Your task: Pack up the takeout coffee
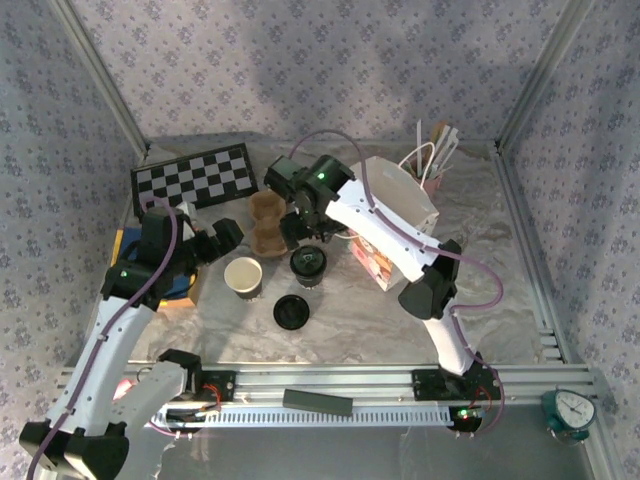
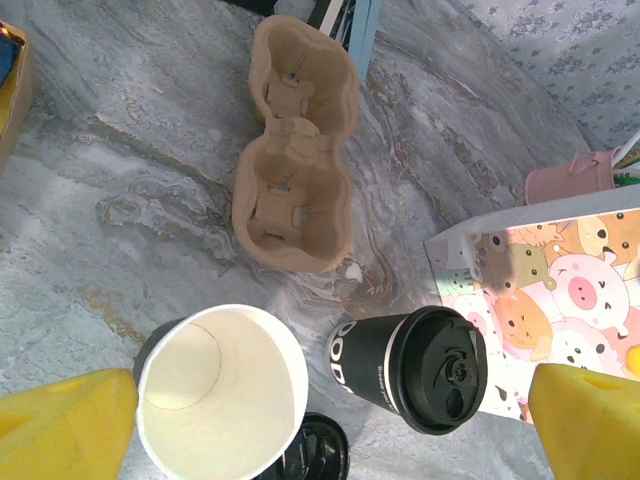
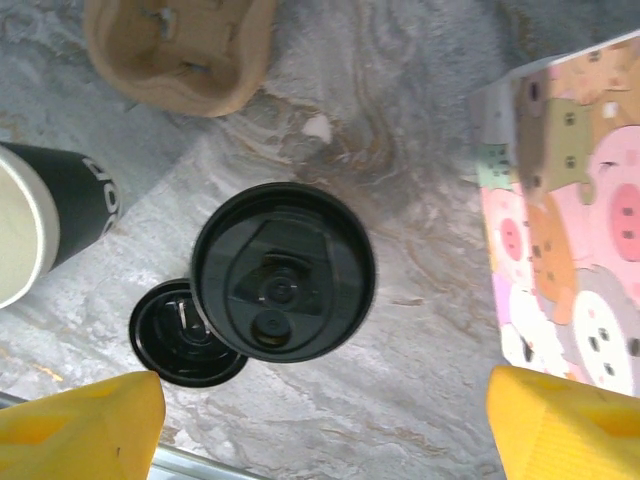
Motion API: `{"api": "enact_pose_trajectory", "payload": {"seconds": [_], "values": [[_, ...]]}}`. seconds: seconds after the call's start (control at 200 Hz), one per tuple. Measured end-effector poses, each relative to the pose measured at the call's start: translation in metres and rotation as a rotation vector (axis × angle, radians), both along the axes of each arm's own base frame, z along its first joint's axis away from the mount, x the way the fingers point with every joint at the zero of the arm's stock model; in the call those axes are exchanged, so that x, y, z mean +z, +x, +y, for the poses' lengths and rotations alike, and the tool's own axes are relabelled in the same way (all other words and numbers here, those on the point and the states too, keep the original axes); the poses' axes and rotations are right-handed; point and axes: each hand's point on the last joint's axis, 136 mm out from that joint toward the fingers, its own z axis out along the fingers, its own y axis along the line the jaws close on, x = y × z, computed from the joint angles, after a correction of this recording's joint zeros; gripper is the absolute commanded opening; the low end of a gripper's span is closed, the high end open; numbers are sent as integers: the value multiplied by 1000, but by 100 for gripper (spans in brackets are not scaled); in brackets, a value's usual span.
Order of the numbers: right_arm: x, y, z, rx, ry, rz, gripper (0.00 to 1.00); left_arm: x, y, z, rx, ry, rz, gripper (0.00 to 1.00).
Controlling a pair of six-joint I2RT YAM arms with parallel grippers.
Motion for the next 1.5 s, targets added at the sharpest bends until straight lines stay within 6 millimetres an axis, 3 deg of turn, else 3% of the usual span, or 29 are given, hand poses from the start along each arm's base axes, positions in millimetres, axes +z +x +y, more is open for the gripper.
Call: {"api": "enact_pose_trajectory", "payload": {"seconds": [0.355, 0.54, 0.77, 1.0, 1.124, 1.264, 1.499], "values": [[67, 9, -50, -43, 39, -172, 98, -4, 22, -20, -37, -58, 12, 97], [101, 0, -71, -36, 105, -249, 100, -13, 39, -62, -137, -59, 64, 95], [96, -1, -119, -126, 135, -240, 100, -5, 74, -133, -273, -62, 49, 94], [86, 1, -115, -127, 159, -233, 99, -7, 92, -153, -298, -67, 46, 94], [89, 4, -116, -132, 165, -245, 98, -4, 93, -165, -323, -75, 38, 91], [101, 11, -121, -157, 182, -269, 97, -7, 88, -194, -395, -91, 46, 86], [110, 21, -125, -165, 169, -293, 97, -41, 74, -248, -518, -102, 121, 69]]}}
